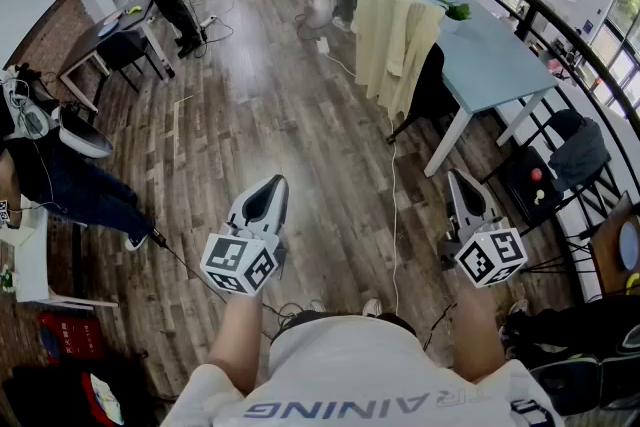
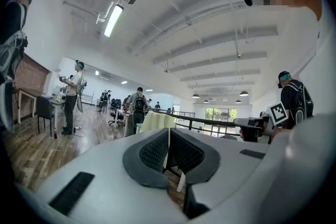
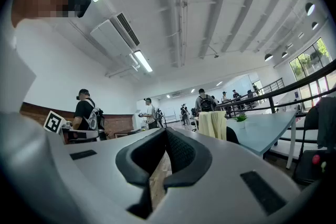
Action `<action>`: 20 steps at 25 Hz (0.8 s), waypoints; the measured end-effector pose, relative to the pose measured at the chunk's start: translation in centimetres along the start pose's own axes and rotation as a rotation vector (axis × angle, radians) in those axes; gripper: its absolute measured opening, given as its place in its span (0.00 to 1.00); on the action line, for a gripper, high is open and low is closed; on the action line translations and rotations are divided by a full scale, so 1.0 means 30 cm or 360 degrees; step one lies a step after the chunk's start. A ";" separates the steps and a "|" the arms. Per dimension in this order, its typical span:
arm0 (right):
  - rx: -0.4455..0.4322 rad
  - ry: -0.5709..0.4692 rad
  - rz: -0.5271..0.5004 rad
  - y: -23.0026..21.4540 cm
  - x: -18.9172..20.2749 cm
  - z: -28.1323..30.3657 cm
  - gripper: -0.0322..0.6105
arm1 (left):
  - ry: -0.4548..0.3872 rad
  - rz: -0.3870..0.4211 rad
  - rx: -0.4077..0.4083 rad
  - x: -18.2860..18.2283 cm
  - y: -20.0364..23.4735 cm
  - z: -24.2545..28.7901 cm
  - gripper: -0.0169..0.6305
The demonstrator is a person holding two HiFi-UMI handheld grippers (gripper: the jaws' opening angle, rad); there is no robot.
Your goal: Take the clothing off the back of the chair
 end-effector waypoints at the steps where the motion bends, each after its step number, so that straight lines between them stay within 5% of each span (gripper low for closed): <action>1: 0.0003 0.0009 -0.0004 0.002 0.001 -0.001 0.09 | -0.0001 -0.0005 0.0001 0.001 0.001 0.000 0.09; 20: 0.0021 0.0011 0.0038 0.060 0.029 0.023 0.08 | 0.0009 -0.0043 0.0010 0.027 0.061 -0.042 0.09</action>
Point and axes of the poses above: the fingertips, and each gripper's own axes: z forward along the fingers, y to its left, x out of its underside, the point moved 5 cm from there along -z, backward along the fingers, and after that the axes turned 11 degrees about y, right-handed, at the moved point
